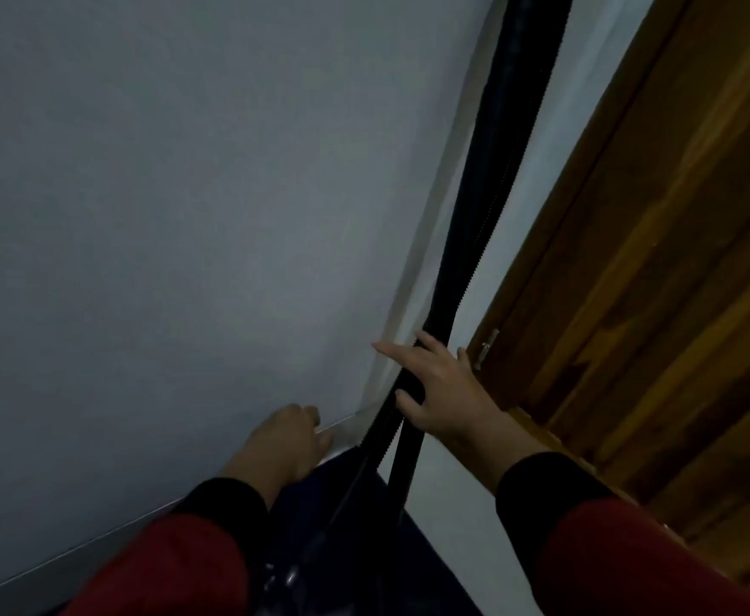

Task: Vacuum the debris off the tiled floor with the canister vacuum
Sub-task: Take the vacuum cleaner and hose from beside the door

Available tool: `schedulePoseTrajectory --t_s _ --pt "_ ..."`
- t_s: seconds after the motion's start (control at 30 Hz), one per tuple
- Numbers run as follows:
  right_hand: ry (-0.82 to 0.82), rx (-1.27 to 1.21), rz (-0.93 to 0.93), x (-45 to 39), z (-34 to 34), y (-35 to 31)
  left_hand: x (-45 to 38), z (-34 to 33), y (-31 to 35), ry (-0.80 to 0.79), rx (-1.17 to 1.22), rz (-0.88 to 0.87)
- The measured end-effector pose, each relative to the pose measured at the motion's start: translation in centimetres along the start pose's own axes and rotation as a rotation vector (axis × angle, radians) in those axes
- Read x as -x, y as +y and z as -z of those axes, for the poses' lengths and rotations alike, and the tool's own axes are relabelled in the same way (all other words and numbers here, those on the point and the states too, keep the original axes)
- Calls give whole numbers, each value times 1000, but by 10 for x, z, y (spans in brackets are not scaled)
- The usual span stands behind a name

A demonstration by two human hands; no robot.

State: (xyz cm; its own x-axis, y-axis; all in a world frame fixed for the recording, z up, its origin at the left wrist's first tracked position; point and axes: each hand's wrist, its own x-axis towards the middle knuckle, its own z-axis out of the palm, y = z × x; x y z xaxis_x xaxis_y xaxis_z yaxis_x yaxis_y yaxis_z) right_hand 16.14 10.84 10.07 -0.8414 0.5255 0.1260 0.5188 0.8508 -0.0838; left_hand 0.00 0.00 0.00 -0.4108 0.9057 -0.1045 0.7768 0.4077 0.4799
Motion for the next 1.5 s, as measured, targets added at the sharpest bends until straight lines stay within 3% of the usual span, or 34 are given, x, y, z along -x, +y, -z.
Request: schedulePoseTrajectory --t_s 0.43,0.73,0.97,1.2,1.5 --pt "-104 171 -75 -29 -27 24 -49 -64 31 -317 620 -72" --pt "-156 144 -181 -32 -36 44 -47 -71 23 -213 1204 60" --pt "-148 47 -222 -34 -40 38 -34 -74 23 -228 1318 -72" --pt "48 -105 -222 -25 -44 30 -18 -70 29 -151 1293 -80" --pt "161 -405 -171 -28 -45 31 0 -57 33 -3 1296 -90"
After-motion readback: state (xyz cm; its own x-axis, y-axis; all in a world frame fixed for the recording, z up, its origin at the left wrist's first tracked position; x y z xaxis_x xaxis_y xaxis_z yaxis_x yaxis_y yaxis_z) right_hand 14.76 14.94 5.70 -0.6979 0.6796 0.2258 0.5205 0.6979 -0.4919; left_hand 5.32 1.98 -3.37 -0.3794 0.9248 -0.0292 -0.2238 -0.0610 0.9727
